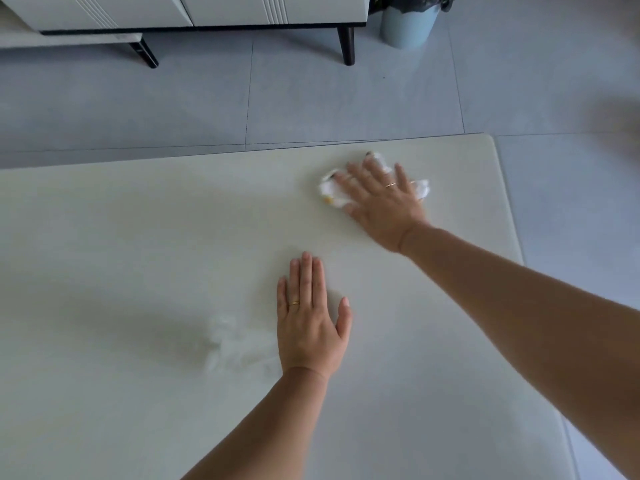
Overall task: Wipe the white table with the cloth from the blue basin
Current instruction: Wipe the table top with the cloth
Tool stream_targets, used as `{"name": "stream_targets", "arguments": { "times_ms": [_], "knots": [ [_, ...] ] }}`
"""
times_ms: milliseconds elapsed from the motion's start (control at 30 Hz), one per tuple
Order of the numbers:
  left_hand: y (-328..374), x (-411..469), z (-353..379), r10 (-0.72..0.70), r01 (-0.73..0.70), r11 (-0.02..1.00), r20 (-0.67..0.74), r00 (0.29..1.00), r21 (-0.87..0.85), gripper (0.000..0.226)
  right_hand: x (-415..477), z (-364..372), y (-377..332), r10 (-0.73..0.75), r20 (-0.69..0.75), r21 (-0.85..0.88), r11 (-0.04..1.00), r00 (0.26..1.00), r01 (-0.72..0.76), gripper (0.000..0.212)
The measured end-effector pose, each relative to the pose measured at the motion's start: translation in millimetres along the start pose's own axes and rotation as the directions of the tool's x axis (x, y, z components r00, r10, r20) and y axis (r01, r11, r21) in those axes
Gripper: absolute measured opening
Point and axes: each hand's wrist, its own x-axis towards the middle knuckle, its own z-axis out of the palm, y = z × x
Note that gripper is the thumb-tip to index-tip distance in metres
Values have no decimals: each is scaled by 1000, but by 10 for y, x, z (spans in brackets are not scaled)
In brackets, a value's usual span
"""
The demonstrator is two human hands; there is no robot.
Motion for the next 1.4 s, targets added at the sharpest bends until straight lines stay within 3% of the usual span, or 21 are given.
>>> {"name": "stream_targets", "arguments": {
  "times_ms": [67, 167, 233, 300, 367, 433, 500, 567, 600, 700, 767, 800, 867, 933, 1000, 1067, 1133, 1200, 1233, 1300, 1400],
  "knots": [
    [-1, 2, 1, 3, -3, 1000, 5, 1000, 4, 69, 71, -47, 336, 251, -36, 67, 966, 967, -248, 53],
    [-8, 6, 16, 4, -4, 1000, 5, 1000, 12, 69, 192, -51, 223, 541, -50, 199, 829, 840, -522, 53],
    [-7, -2, 9, 3, -3, 1000, 7, 1000, 13, 69, 215, -53, -14, 487, -41, 211, 858, 872, -469, 53],
    [-9, 1, 4, 4, -4, 1000, 10, 1000, 15, 70, 137, -75, 8, 244, -26, 138, 961, 969, -238, 53],
    [-17, -4, 7, 5, -5, 1000, 16, 1000, 18, 70, 57, -119, 375, 113, -6, 51, 992, 994, -113, 53],
    [-13, 0, 9, 6, -7, 1000, 12, 1000, 26, 70, -5, -140, 821, 293, -18, 55, 955, 956, -292, 53],
    [-14, 10, 4, 0, 0, 1000, 11, 1000, 28, 70, -34, -162, 1023, 534, -17, 136, 839, 845, -527, 54],
    [-12, 15, 11, -3, 2, 999, 7, 1000, 35, 71, 2, -147, 858, 608, -23, 182, 783, 794, -595, 55],
    [-10, 9, 17, -4, 3, 999, 11, 1000, 39, 71, 2, -136, 698, 584, -12, 185, 799, 812, -572, 55],
    [-1, -2, 12, -6, 6, 999, 8, 1000, 42, 71, -180, -39, 325, 267, -14, 106, 959, 964, -264, 55],
    [5, -8, 9, -5, 5, 999, 9, 1000, 40, 71, -345, -30, 460, 57, 7, 57, 997, 998, -57, 54],
    [5, -8, 8, -5, 5, 999, 7, 1000, 37, 71, -397, -38, 623, 42, 3, 51, 998, 999, -43, 53],
    [2, -5, 15, -4, 4, 999, 6, 1000, 34, 72, -495, -61, 926, 216, -15, 101, 972, 976, -213, 52],
    [1, -7, 25, -3, 3, 999, 3, 1000, 40, 72, -596, -69, 1004, 459, -12, 203, 871, 888, -447, 52],
    [5, -5, 41, -2, 2, 999, 0, 1000, 51, 73, -713, -29, 726, 572, -14, 260, 794, 820, -550, 54],
    [-3, -7, 46, -8, 8, 998, 3, 1000, 61, 74, -908, 61, 324, 518, -42, 264, 830, 854, -491, 56],
    [1, -11, 46, -7, 7, 998, 0, 1000, 65, 75, -1185, 126, 111, 319, -42, 196, 932, 947, -306, 55],
    [9, -19, 47, -6, 6, 998, 8, 1000, 68, 76, -1410, 144, 257, 164, -16, 118, 980, 986, -161, 53],
    [11, -22, 45, -7, 6, 998, 16, 1000, 69, 76, -1478, 134, 402, 161, 1, 103, 982, 987, -161, 52],
    [23, -23, 28, -9, 4, 996, 47, 999, 95, 75, -1556, 99, 624, 300, 8, 144, 944, 954, -298, 52],
    [73, -83, -14, -27, 22, 990, 32, 999, 137, 71, -1600, 106, 350, 588, 6, 263, 779, 808, -569, 53]
  ]
}}
